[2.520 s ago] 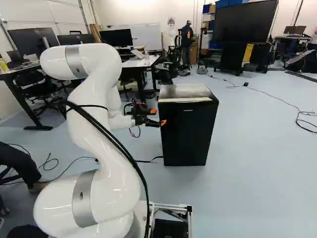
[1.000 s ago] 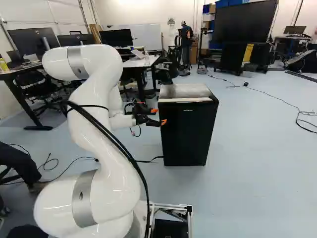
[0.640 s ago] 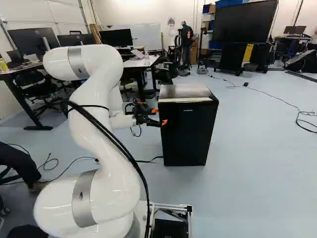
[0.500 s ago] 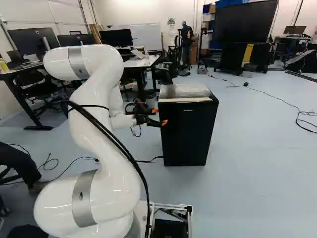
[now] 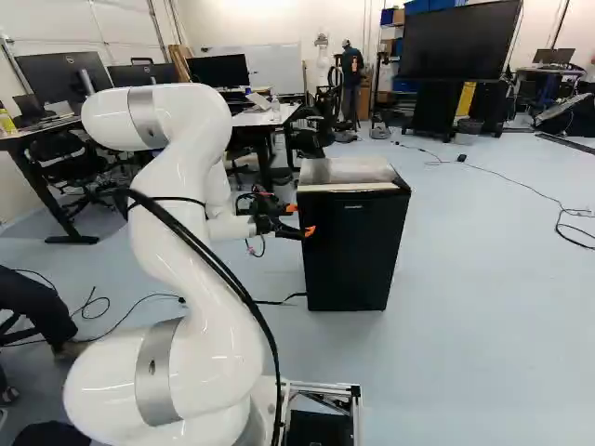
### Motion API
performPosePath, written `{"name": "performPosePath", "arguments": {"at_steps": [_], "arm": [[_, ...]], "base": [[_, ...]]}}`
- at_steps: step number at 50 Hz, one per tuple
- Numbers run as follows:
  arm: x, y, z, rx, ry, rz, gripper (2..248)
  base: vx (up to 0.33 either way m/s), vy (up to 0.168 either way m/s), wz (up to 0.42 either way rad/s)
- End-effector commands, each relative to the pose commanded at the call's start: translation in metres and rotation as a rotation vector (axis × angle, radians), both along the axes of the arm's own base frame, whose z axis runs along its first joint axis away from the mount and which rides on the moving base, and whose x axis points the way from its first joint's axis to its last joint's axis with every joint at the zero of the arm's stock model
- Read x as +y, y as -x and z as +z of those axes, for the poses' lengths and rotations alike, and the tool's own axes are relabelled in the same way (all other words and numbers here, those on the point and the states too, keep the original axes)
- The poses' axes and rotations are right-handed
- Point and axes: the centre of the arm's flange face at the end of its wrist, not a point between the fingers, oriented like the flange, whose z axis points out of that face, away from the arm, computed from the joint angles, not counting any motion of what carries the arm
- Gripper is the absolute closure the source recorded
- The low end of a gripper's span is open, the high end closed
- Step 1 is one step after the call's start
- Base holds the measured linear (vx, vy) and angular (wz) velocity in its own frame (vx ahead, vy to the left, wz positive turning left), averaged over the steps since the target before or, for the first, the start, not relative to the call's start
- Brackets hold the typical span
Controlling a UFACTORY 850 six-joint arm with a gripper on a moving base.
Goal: Open the fridge door
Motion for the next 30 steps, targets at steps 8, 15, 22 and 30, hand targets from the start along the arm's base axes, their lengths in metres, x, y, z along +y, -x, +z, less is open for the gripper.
{"name": "performPosePath", "arguments": {"at_steps": [8,15,22,30], "arm": [[-0.001,0.008,0.000,0.010,0.000,-0.018,3],[-0.003,0.022,0.001,0.028,0.004,-0.036,3],[-0.003,0.040,0.001,0.051,0.008,-0.056,3],[-0.004,0.062,0.001,0.079,0.013,-0.082,3]], "base": [[0.000,0.000,0.000],[-0.002,-0.002,-0.011],[0.000,0.000,0.000],[0.000,0.000,0.000]]}}
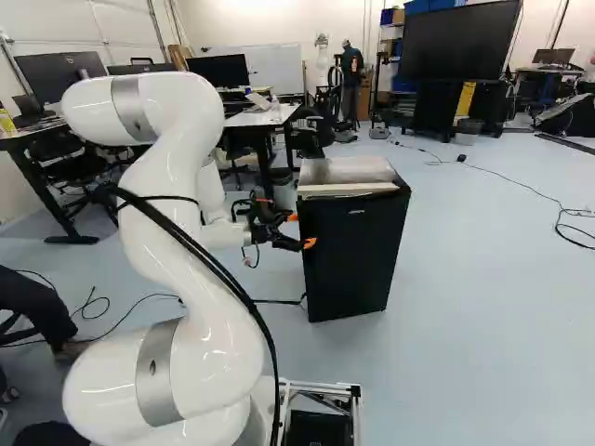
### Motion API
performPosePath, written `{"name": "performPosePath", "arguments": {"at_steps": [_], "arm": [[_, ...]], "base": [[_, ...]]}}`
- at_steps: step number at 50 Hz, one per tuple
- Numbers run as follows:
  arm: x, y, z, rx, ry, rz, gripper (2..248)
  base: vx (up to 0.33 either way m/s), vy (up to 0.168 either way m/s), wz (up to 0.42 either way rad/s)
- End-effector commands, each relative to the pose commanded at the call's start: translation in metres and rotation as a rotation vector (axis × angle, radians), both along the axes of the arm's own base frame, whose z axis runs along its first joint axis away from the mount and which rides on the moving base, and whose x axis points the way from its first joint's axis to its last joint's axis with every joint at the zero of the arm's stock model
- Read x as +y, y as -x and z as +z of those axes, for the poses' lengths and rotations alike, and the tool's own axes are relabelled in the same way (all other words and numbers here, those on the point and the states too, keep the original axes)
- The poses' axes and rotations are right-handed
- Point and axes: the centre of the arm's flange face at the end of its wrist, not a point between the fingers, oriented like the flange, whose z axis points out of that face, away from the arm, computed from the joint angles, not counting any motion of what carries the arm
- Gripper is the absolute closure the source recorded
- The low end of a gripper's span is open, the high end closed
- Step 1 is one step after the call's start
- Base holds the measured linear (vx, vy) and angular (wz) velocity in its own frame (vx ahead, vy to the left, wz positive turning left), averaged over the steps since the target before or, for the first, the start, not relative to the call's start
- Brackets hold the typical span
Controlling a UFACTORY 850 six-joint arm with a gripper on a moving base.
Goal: Open the fridge door
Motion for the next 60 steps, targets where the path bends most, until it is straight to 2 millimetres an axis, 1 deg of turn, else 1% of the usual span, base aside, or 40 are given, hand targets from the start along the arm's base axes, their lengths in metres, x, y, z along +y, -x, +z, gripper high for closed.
{"name": "performPosePath", "arguments": {"at_steps": [42,48,60], "arm": [[-0.004,0.127,-0.006,0.171,0.046,-0.145,3],[-0.004,0.138,-0.007,0.188,0.057,-0.143,3],[-0.001,0.146,-0.008,0.199,0.067,-0.122,3]], "base": [[0.000,0.000,0.000],[0.000,0.000,0.000],[0.000,0.000,0.000]]}}
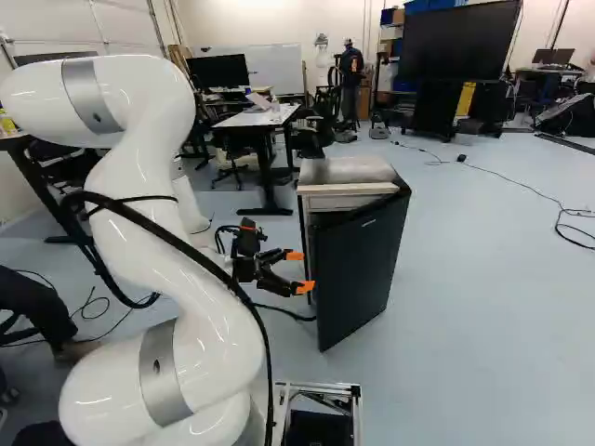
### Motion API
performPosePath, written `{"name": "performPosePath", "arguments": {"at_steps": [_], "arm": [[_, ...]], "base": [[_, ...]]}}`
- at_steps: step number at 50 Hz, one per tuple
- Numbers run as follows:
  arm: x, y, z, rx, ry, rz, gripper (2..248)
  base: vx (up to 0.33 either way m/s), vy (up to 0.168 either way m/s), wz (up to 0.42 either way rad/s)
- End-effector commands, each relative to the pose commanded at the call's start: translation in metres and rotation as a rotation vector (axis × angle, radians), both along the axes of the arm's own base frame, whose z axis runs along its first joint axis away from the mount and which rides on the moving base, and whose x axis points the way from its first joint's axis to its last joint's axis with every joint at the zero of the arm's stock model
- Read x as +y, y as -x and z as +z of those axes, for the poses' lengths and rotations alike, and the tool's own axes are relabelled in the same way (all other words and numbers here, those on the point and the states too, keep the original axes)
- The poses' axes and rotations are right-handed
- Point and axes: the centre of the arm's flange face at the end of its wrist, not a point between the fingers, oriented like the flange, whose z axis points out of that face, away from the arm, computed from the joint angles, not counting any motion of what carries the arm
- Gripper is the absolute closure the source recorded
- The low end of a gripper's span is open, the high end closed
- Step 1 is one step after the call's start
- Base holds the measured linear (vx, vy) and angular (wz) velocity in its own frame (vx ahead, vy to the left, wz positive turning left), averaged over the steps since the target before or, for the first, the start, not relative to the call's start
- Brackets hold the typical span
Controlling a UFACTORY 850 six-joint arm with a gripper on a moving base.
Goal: Open the fridge door
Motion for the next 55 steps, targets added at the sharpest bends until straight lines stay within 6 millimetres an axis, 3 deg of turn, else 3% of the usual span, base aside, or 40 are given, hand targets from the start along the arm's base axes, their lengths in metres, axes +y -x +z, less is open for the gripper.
{"name": "performPosePath", "arguments": {"at_steps": [22,55], "arm": [[0.022,0.005,0.001,-0.005,0.003,0.070,3],[0.021,-0.036,0.009,-0.090,0.005,0.005,3]], "base": [[0.000,0.000,0.000],[0.000,0.000,0.000]]}}
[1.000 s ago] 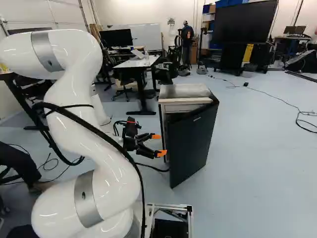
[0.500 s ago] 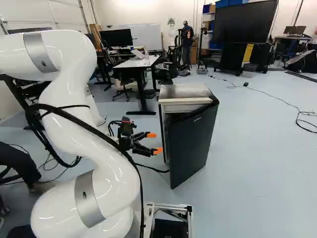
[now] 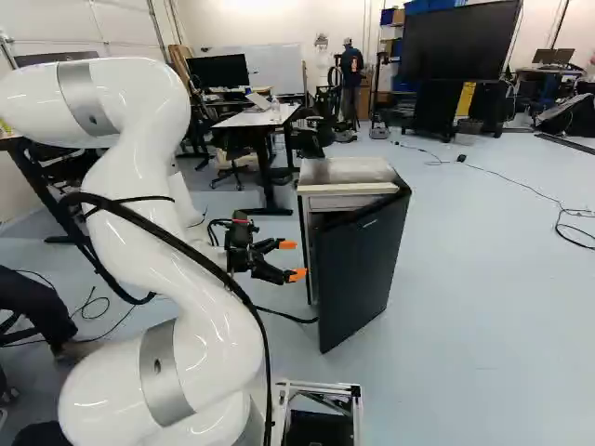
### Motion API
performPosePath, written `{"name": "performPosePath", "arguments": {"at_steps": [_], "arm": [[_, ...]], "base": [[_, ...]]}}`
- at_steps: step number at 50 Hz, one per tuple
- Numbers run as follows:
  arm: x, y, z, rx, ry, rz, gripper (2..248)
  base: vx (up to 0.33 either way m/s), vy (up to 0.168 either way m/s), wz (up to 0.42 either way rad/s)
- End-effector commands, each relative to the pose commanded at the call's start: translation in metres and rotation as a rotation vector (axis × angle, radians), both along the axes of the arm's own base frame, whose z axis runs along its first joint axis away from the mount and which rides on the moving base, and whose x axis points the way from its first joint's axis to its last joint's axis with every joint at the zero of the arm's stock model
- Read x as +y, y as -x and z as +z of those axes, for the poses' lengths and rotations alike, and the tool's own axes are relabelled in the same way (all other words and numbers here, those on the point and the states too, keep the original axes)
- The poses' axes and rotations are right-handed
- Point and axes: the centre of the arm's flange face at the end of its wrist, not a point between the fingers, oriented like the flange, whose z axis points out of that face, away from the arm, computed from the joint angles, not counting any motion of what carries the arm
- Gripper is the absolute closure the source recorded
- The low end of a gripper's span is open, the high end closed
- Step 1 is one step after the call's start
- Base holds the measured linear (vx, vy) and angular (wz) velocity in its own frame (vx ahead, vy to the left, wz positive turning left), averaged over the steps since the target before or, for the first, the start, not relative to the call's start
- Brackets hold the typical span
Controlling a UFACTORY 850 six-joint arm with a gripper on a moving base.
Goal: Open the fridge door
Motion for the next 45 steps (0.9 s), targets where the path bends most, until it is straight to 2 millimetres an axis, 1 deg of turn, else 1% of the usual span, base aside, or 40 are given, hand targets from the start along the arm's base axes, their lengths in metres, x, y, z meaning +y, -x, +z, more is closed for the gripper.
{"name": "performPosePath", "arguments": {"at_steps": [21,45], "arm": [[-0.027,-0.019,0.003,-0.027,0.004,-0.108,3],[-0.073,-0.025,0.003,-0.026,0.007,-0.237,3]], "base": [[0.000,0.000,0.000],[0.000,0.000,0.000]]}}
